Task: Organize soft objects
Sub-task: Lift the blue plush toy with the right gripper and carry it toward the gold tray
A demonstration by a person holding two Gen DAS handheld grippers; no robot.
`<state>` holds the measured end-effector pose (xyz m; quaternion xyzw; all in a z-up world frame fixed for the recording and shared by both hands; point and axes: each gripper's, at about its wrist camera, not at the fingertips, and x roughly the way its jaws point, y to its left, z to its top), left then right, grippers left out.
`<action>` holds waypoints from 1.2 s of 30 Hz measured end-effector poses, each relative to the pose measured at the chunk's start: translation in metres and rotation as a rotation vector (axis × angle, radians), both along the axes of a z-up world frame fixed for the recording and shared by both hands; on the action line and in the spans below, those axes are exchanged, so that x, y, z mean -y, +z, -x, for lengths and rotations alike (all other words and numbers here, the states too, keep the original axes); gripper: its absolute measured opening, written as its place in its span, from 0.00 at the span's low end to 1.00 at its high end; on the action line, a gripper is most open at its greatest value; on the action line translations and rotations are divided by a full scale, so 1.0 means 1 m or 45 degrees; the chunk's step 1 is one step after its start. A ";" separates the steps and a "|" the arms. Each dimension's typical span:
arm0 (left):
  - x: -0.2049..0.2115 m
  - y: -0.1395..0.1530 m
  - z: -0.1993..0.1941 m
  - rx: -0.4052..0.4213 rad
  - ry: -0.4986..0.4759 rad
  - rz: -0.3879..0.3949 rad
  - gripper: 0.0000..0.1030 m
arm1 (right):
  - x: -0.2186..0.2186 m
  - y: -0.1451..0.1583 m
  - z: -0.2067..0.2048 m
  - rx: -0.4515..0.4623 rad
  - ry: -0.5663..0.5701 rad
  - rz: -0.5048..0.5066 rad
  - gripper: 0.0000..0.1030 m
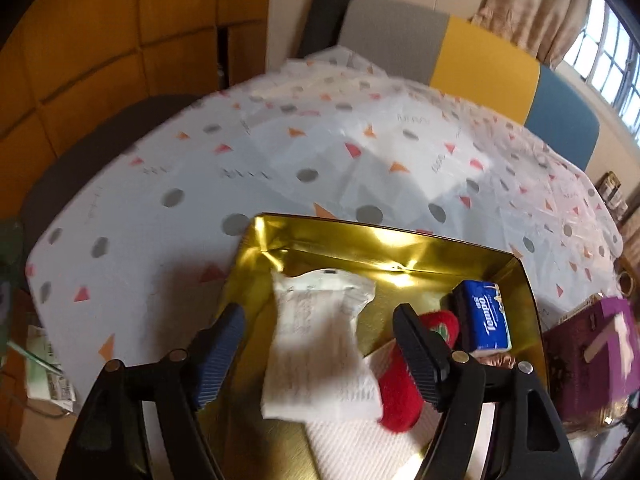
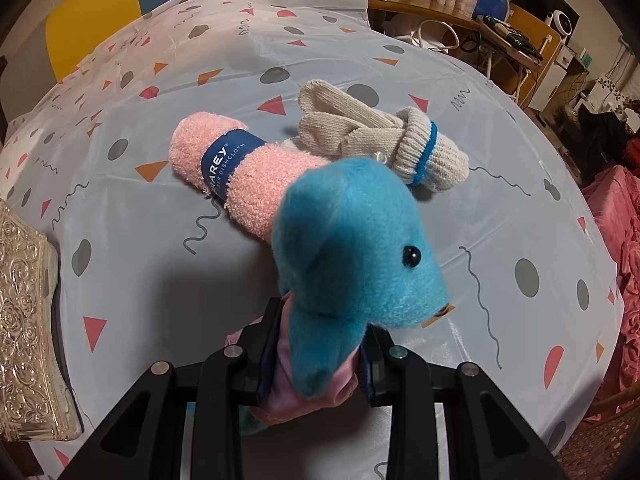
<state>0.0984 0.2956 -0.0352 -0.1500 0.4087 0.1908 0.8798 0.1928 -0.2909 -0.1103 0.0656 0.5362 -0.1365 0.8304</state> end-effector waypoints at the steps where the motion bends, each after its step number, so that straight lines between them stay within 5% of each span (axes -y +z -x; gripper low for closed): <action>1: 0.003 0.002 0.009 0.016 0.008 -0.013 0.75 | 0.000 0.000 0.000 0.000 0.000 0.001 0.31; 12: 0.056 0.005 0.078 0.073 -0.061 -0.046 0.75 | 0.007 0.010 0.005 0.063 -0.027 -0.058 0.27; 27: 0.095 0.010 0.086 0.076 -0.185 -0.052 0.78 | 0.003 0.018 0.009 0.122 0.031 -0.128 0.27; 36: 0.107 0.007 0.089 0.065 -0.236 -0.044 0.78 | -0.006 0.042 0.019 0.312 0.153 -0.326 0.26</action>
